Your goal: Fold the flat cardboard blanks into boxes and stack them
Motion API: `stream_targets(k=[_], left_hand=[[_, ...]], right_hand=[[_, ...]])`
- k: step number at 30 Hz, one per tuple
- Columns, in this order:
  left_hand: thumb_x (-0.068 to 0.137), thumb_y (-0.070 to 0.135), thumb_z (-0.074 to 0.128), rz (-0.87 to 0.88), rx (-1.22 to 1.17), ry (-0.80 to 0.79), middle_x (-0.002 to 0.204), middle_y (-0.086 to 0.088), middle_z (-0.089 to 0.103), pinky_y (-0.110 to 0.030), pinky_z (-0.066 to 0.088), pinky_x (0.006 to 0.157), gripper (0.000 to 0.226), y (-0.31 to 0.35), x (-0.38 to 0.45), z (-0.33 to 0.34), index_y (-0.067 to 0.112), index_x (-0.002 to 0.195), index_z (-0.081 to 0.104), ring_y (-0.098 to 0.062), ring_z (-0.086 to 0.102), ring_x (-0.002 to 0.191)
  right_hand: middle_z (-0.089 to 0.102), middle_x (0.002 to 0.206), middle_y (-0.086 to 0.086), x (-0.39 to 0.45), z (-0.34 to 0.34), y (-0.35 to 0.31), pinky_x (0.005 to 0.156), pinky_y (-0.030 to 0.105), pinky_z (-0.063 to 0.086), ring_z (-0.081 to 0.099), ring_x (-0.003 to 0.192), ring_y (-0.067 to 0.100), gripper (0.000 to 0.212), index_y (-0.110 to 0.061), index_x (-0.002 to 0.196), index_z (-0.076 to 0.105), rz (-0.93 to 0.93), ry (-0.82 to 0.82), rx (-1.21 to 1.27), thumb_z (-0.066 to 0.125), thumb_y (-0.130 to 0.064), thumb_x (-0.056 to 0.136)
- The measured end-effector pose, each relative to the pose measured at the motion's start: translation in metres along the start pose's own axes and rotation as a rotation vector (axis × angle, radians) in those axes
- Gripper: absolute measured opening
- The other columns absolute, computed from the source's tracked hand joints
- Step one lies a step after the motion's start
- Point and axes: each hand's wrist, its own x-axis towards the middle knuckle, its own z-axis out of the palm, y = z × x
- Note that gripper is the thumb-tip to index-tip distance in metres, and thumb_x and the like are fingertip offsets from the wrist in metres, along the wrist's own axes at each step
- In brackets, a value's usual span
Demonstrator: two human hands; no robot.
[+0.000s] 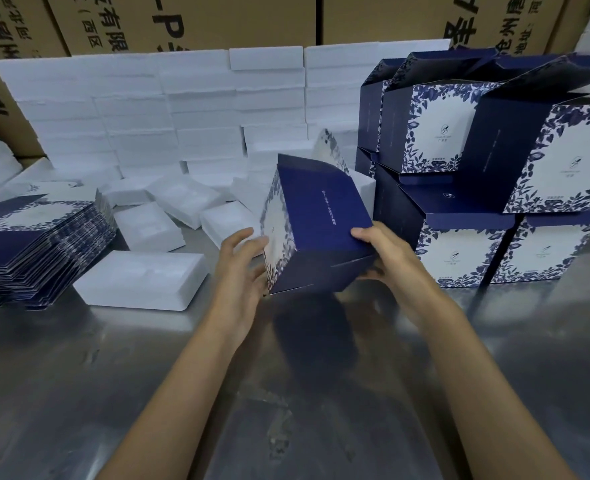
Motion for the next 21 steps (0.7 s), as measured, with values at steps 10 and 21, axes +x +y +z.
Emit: stream_targets(k=[10, 21], left_hand=[[0.075, 0.021, 0.059, 0.16, 0.291, -0.11, 0.109, 0.001, 0.067, -0.033, 0.045, 0.08, 0.052, 0.011, -0.006, 0.004, 0.038, 0.124, 0.061, -0.012, 0.063, 0.09], [0.099, 0.029, 0.057, 0.244, 0.491, -0.015, 0.109, -0.007, 0.062, -0.031, 0.056, 0.081, 0.014, 0.017, -0.022, 0.026, 0.028, 0.112, 0.061, -0.019, 0.065, 0.094]], right_hand=[[0.07, 0.125, -0.003, 0.008, 0.006, 0.012, 0.094, 0.017, 0.05, 0.064, 0.112, 0.007, 0.017, -0.037, 0.11, 0.069, -0.081, 0.273, -0.152, 0.058, -0.026, 0.102], [0.072, 0.103, -0.028, 0.004, 0.025, 0.01, 0.087, 0.032, 0.055, 0.07, 0.093, -0.003, 0.07, -0.05, 0.121, 0.055, -0.023, 0.168, -0.101, 0.078, -0.07, 0.058]])
